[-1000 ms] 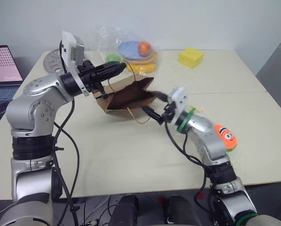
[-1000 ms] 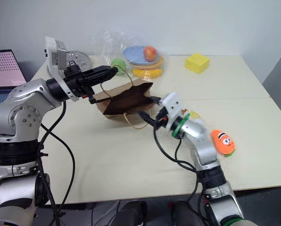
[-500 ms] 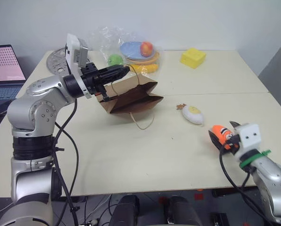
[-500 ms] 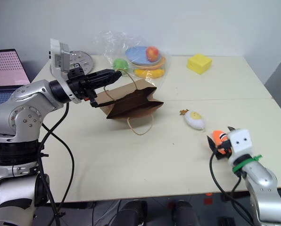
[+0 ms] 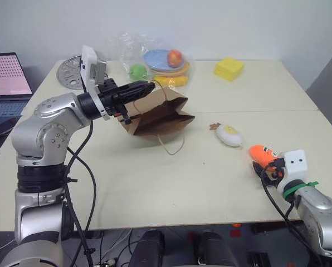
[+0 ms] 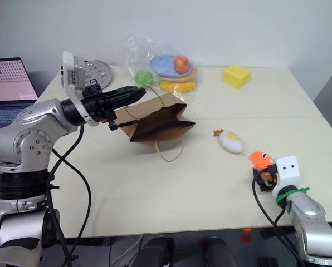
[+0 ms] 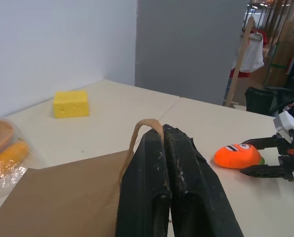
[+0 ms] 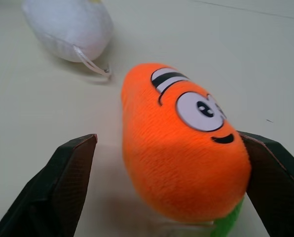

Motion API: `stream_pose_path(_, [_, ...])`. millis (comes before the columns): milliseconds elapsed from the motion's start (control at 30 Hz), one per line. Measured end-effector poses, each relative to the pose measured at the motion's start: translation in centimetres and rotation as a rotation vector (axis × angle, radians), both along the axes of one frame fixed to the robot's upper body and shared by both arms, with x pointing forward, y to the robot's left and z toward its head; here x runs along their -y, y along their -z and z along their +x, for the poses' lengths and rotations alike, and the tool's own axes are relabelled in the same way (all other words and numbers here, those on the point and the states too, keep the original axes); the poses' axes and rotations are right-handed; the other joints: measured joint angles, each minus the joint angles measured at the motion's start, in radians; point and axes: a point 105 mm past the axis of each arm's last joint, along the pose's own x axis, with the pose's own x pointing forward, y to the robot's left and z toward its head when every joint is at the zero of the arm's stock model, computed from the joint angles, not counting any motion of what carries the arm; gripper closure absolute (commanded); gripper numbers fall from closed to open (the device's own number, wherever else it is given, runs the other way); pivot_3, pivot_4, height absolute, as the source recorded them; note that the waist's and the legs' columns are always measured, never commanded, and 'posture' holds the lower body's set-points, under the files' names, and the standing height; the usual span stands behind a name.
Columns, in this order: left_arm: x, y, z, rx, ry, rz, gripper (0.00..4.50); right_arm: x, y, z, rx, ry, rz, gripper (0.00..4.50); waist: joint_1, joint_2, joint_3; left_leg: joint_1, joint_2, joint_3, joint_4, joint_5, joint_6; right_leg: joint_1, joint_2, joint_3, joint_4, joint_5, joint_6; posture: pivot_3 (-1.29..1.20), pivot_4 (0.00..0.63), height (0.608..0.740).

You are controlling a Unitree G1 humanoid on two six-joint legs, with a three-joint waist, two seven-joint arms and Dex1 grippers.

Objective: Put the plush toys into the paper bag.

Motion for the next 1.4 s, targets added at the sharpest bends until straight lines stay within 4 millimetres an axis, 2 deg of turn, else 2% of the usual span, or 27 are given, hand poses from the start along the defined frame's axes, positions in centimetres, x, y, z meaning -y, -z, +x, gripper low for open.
stream_pose_path(267, [0.0,0.5,-0.3,-0.008,-0.008,-0.002,4.50,1.7,0.3,0.2,0.026,-0.001,-0.086,3.73,0.000,0.000,0.000,-0.001,0.000,0.000,0.001,0.000,0.000,0.000,0.001,-0.001,0.000,-0.002,0.004,0.00,0.150,0.740])
stream_pose_path(333, [0.0,0.5,-0.3,-0.004,-0.007,-0.001,4.50,2.0,0.0,0.5,0.043,-0.010,-0.104,4.24,-0.001,0.000,0.000,-0.001,0.000,0.000,0.002,0.000,0.001,0.000,0.000,0.000,0.000,-0.001,0.005,0.00,0.150,0.740])
stream_pose_path(367, [0.0,0.5,-0.3,-0.003,-0.008,-0.001,4.50,2.2,-0.2,0.6,0.041,-0.029,-0.107,4.33,-0.001,0.000,0.000,-0.001,0.000,0.001,0.002,0.000,0.001,0.001,0.000,0.000,0.000,-0.001,0.006,0.00,0.150,0.740])
stream_pose_path(400, [0.0,0.5,-0.3,-0.003,-0.008,-0.001,4.50,2.3,-0.2,0.7,0.031,-0.052,-0.104,4.35,-0.001,0.000,0.000,-0.001,0.000,0.001,0.003,0.000,0.001,0.001,0.000,0.000,0.000,-0.001,0.007,0.00,0.150,0.740])
stream_pose_path(467, [0.0,0.5,-0.3,-0.003,-0.010,-0.003,4.50,2.3,-0.5,0.6,-0.066,-0.225,-0.083,4.35,-0.001,0.000,0.000,-0.001,-0.001,0.002,0.003,0.001,0.002,0.001,0.000,0.001,-0.001,0.000,0.008,0.00,0.150,0.740])
stream_pose_path(567, [-0.1,0.6,0.0,-0.009,-0.012,-0.011,4.50,2.2,-2.6,-0.2,-0.153,-0.447,-0.078,4.35,0.000,-0.001,0.000,-0.001,0.000,0.001,0.002,0.001,0.003,0.001,0.000,-0.001,-0.001,0.000,0.007,0.00,0.150,0.740])
stream_pose_path(700, [0.5,0.9,0.3,-0.015,0.004,-0.021,4.50,-1.1,-7.3,0.4,-0.122,-0.648,0.083,4.35,-0.005,-0.001,0.001,-0.001,0.001,0.001,0.002,0.001,0.003,0.000,0.000,0.000,0.000,0.001,0.005,0.00,0.150,0.740])
stream_pose_path(800, [1.0,0.5,0.5,-0.006,0.015,-0.028,4.50,-4.4,-12.5,0.8,-0.021,-0.789,0.077,4.35,-0.004,-0.001,0.001,-0.001,0.001,0.000,0.001,0.001,0.003,0.000,0.000,-0.001,-0.001,0.001,0.005,0.00,0.150,0.740])
stream_pose_path(867, [1.0,0.5,0.8,-0.007,0.005,-0.029,4.50,-7.3,-14.3,0.9,0.031,-0.887,0.048,4.35,-0.002,-0.002,0.001,-0.002,0.001,-0.001,0.001,0.001,0.002,0.000,0.000,-0.002,-0.002,0.001,0.005,0.00,0.150,0.740])
stream_pose_path(933, [1.3,0.7,1.2,-0.011,-0.001,-0.030,4.50,-9.7,-14.1,1.3,0.040,-0.951,0.054,4.35,0.000,-0.002,0.001,-0.003,0.000,-0.001,0.001,0.001,0.002,-0.001,0.000,-0.002,-0.003,0.002,0.004,0.00,0.150,0.740])
stream_pose_path(1067, [1.4,0.7,1.6,-0.020,-0.009,-0.040,4.50,-13.8,-12.5,2.5,0.025,-0.999,0.062,4.35,0.003,-0.002,0.001,-0.008,-0.001,-0.001,0.002,0.001,0.003,-0.003,-0.002,-0.002,-0.005,0.003,0.004,0.00,0.150,0.740])
stream_pose_path(1200, [1.9,0.3,1.6,-0.009,0.003,-0.048,4.50,-17.7,-12.0,5.1,0.094,-0.943,0.102,4.35,-0.001,-0.002,0.001,-0.008,-0.002,-0.001,0.001,0.001,0.003,-0.004,-0.002,-0.002,-0.004,0.003,0.005,0.00,0.150,0.740])
stream_pose_path(1300, [2.0,0.3,1.7,-0.009,0.004,-0.053,4.50,-19.9,-11.0,6.0,0.107,-0.928,0.114,4.35,0.000,-0.002,0.001,-0.008,-0.002,-0.001,0.001,0.001,0.002,-0.006,-0.002,-0.002,-0.001,0.003,0.005,0.00,0.150,0.740])
stream_pose_path(1400, [2.0,0.2,1.6,-0.008,0.001,-0.052,4.50,-21.1,-11.0,7.0,0.137,-0.903,0.111,4.35,-0.001,-0.002,0.001,-0.008,-0.002,-0.001,0.002,0.001,0.002,-0.007,-0.001,-0.001,0.000,0.004,0.005,0.00,0.150,0.740])
